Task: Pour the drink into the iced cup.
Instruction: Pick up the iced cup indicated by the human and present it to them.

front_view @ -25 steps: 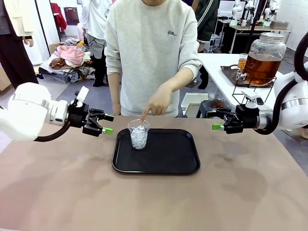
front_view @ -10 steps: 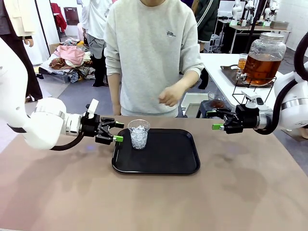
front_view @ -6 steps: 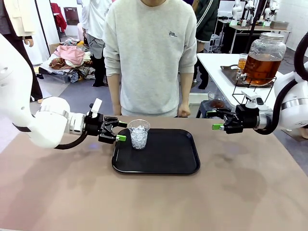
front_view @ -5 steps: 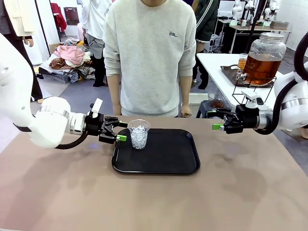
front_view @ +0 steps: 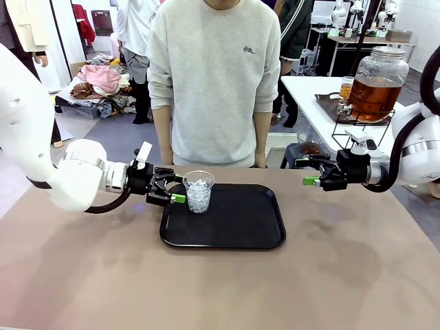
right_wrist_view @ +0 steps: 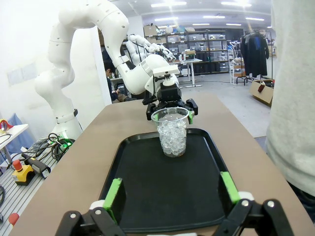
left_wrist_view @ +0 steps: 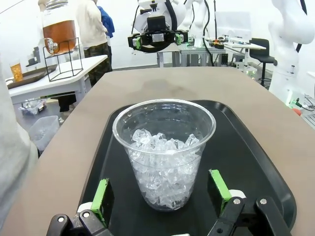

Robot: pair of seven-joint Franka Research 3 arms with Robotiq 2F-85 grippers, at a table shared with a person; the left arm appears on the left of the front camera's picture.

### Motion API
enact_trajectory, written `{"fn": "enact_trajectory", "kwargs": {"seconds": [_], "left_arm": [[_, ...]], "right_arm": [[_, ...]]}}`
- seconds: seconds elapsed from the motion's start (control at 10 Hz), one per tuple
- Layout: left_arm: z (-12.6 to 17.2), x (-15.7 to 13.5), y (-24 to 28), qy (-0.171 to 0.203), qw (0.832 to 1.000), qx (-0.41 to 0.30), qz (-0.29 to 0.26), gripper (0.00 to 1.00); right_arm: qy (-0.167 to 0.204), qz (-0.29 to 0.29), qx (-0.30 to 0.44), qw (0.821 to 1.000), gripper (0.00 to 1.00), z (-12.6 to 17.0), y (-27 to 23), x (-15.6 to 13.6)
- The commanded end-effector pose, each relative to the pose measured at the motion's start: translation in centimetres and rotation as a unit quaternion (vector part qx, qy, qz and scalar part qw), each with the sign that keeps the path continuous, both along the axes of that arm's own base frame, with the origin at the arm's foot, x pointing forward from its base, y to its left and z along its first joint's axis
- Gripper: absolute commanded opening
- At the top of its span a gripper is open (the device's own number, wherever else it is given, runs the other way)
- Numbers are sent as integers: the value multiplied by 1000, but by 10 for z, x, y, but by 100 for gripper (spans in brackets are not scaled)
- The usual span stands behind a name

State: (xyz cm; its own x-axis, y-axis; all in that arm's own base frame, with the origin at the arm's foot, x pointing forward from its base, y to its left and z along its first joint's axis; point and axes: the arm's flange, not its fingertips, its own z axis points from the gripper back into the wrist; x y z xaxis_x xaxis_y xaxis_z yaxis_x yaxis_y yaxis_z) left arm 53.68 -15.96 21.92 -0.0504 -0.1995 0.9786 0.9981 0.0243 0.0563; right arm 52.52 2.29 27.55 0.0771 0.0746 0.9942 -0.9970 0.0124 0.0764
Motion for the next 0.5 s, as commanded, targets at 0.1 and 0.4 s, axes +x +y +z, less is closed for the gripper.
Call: {"fn": "enact_trajectory", "kwargs": {"seconds": [0.1, 0.4], "left_arm": [[-1, 6, -10, 9, 1000, -6, -8, 100], [-1, 5, -19, 13, 1000, -7, -20, 100]], "right_arm": [[-4, 1, -1, 1000, 100, 3, 1, 3], [-4, 1, -1, 1000, 100, 3, 1, 3]]}}
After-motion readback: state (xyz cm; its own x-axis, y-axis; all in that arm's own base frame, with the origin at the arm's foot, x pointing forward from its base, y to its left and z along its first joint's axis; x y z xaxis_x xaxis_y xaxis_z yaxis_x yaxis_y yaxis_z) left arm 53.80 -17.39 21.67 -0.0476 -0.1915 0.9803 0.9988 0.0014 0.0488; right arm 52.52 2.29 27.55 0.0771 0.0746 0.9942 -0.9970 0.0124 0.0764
